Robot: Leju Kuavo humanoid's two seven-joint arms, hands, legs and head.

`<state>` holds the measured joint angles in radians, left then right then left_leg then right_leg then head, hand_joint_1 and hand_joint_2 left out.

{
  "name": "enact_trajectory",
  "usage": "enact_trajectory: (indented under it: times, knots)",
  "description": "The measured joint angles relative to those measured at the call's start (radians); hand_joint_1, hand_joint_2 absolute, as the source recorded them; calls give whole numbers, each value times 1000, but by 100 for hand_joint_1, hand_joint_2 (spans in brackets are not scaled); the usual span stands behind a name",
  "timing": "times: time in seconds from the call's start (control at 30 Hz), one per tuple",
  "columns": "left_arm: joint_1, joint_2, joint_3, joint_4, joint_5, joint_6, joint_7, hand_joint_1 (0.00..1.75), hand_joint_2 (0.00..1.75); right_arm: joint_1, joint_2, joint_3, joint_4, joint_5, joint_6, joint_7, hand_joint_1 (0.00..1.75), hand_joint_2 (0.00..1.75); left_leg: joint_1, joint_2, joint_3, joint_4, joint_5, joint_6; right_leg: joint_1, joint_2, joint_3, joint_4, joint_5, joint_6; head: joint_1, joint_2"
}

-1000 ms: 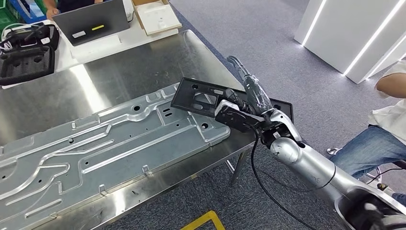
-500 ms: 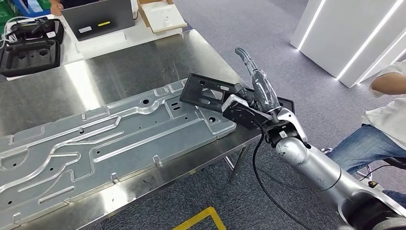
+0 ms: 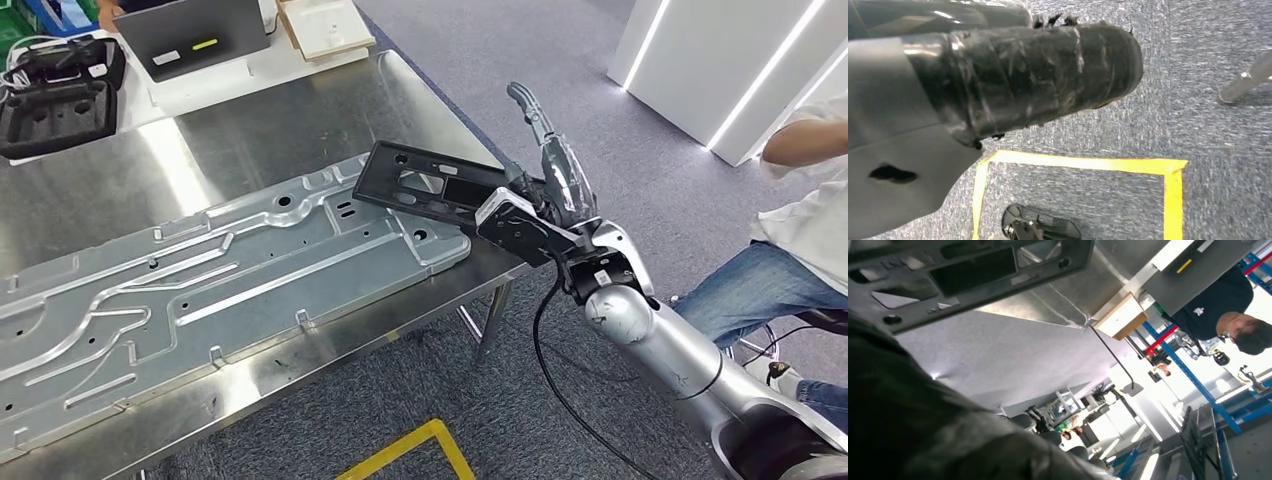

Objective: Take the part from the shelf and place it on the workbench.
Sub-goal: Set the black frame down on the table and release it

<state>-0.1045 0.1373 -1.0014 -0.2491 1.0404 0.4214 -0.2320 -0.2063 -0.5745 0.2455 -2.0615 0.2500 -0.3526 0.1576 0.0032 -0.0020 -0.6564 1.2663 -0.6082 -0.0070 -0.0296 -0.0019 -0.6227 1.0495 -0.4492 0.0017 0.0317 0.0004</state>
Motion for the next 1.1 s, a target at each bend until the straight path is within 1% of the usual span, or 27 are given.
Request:
enact_trajectory:
  times: [0.07, 0.1, 0.13, 0.2, 0.23, 0.27, 0.3, 0.33, 0.4, 0.43, 0.47, 0.5, 0.53, 0.57, 0.6, 0.63, 0.67, 0.7, 0.77, 0.8, 0.83, 0.9, 0.93, 0.97, 1.0, 1.03, 1.1]
  knots:
    - [-2, 0, 0, 0, 2, 3, -1, 0, 0, 5, 0, -8, -11, -6, -4, 3, 0, 0, 0, -1, 91, -138, 47, 7, 0, 0, -9, 1, 9, 7, 0, 0]
    - [-3, 0, 0, 0, 2, 5, -2, 0, 0, 7, 0, -14, -17, -10, -8, 5, 0, 0, -3, -2, 126, -197, 61, 11, 1, 0, -12, 1, 13, 12, 0, 0]
    - [-3, 0, 1, 0, 3, 6, -3, 0, 0, 9, 0, -20, -23, -13, -11, 6, 0, 0, -6, -3, 146, -233, 68, 15, 2, 0, -14, 1, 19, 18, 0, 0]
    - [-3, 0, 2, 0, 4, 8, -5, 0, 0, 15, 0, -31, -33, -17, -16, 8, 0, 0, -11, -4, 147, -245, 74, 24, 2, 0, -17, -4, 31, 33, 0, 0]
    - [-2, -1, 2, 0, 5, 9, -5, 0, 0, 18, 0, -35, -38, -17, -17, 9, 0, 0, -9, -3, 145, -248, 82, 31, 1, 0, -19, -5, 34, 39, 0, 0]
    - [-2, -2, 2, 0, 6, 9, -6, 0, 0, 20, -1, -40, -42, -17, -18, 10, 0, 0, -7, -1, 142, -253, 91, 38, 1, 0, -22, -1, 27, 44, 1, 0]
    - [-2, -2, 2, 0, 7, 10, -6, 0, 0, 23, -1, -45, -46, -19, -18, 11, 0, 0, -5, 2, 137, -258, 101, 46, 2, 1, -31, 20, 4, 47, 1, 0]
    - [-2, -3, 2, 0, 8, 11, -7, 0, 0, 24, -2, -50, -49, -21, -19, 13, 0, 0, -4, 4, 131, -263, 111, 54, 2, 1, -46, 58, -32, 49, 2, 0]
    - [-2, -4, 2, 0, 10, 12, -9, 0, 0, 29, -3, -58, -53, -29, -20, 20, 0, 0, -9, 8, 111, -262, 124, 65, 4, 2, -84, 183, -116, 52, 3, 0]
    - [-2, -4, 2, 0, 11, 12, -10, 0, 0, 33, -4, -60, -54, -33, -21, 25, 0, 0, -11, 8, 101, -260, 130, 67, 4, 2, -95, 234, -138, 52, 3, 0]
    - [-2, -4, 2, 0, 12, 12, -11, 0, 0, 37, -4, -62, -56, -39, -23, 30, 0, 0, -13, 8, 91, -257, 135, 68, 4, 2, -92, 260, -141, 52, 3, 0]
    - [-2, -5, 2, 0, 14, 12, -11, 0, 0, 40, -4, -65, -57, -44, -27, 34, 0, 0, -15, 8, 81, -253, 139, 68, 5, 1, -72, 246, -125, 51, 3, 0]
    - [-2, -5, 2, 0, 16, 13, -12, 0, 0, 42, -4, -68, -59, -48, -30, 38, 0, 0, -16, 8, 72, -247, 142, 67, 6, 1, -34, 198, -99, 48, 3, 0]
    - [-2, -6, 2, 0, 17, 13, -12, 0, 0, 42, -5, -72, -62, -52, -33, 41, 0, 0, -16, 8, 63, -240, 144, 66, 7, 1, 11, 130, -81, 44, 3, 0]
    - [-2, -6, 2, 0, 18, 13, -12, 0, 0, 43, -5, -74, -65, -55, -35, 42, 0, 0, -17, 7, 55, -234, 145, 63, 11, 1, 52, 65, -71, 39, 3, 0]
    - [-3, -7, 2, 0, 19, 14, -13, 0, 0, 44, -6, -76, -69, -59, -37, 43, 0, 0, -19, 7, 50, -230, 148, 60, 15, 1, 79, 18, -67, 34, 3, 0]
    - [-2, -8, 2, 0, 19, 15, -13, 0, 0, 46, -6, -78, -72, -65, -40, 44, 0, 0, -19, 7, 46, -227, 153, 55, 18, 1, 91, -7, -69, 29, 3, 0]
    - [-2, -8, 2, 0, 20, 16, -13, 0, 0, 48, -6, -80, -74, -75, -45, 48, 0, 0, -20, 7, 43, -227, 158, 49, 21, 1, 91, -12, -65, 24, 2, 0]
    - [-1, -9, 3, 0, 23, 18, -13, 0, 0, 54, -6, -82, -75, -109, -64, 65, 0, 0, -20, 5, 37, -223, 155, 38, 15, -1, 84, -20, -53, 13, 2, 0]
    - [0, -10, 4, 0, 25, 19, -14, 0, 0, 58, -6, -83, -75, -135, -80, 77, 0, 0, -19, 3, 29, -207, 136, 30, 11, -3, 80, -24, -46, 6, 2, 0]
    - [-1, -11, 6, 0, 28, 21, -14, 0, 0, 63, -6, -84, -75, -163, -99, 87, 0, 0, -16, 2, 15, -171, 103, 23, 8, -5, 75, -27, -38, 0, 2, 0]
    - [-1, -12, 12, 0, 33, 23, -15, 0, 0, 74, -5, -86, -73, -224, -141, 99, 0, 0, -8, 2, -22, -55, 23, 9, 7, -7, 59, -26, -26, -5, 2, 0]
    - [-1, -12, 15, 0, 36, 24, -15, 0, 0, 81, -5, -87, -71, -254, -162, 103, 0, 0, -4, 2, -36, -2, -3, 4, 7, -7, 50, -23, -20, -6, 2, 0]
    - [-1, -12, 17, 0, 38, 24, -15, 0, 0, 89, -5, -88, -67, -282, -186, 109, 0, 0, -1, 2, -37, 26, -10, 1, 6, -7, 40, -21, -16, -4, 2, 0]
    - [0, -12, 18, 0, 39, 25, -15, 0, 0, 97, -5, -90, -64, -304, -212, 115, 0, 0, 2, 2, -21, 17, 1, -1, 5, -7, 31, -17, -11, -2, 2, 0]
    - [0, -12, 19, 0, 41, 26, -15, 0, 0, 104, -5, -93, -59, -316, -238, 121, 0, 0, 3, 2, 15, -29, 27, -1, 3, -6, 23, -14, -7, 1, 2, 0]
    - [-2, -12, 20, 0, 41, 28, -14, 0, 0, 113, -5, -98, -53, -306, -284, 136, 0, 0, 3, 1, 107, -169, 68, 3, 1, -7, 11, -9, 0, 10, 2, 0]
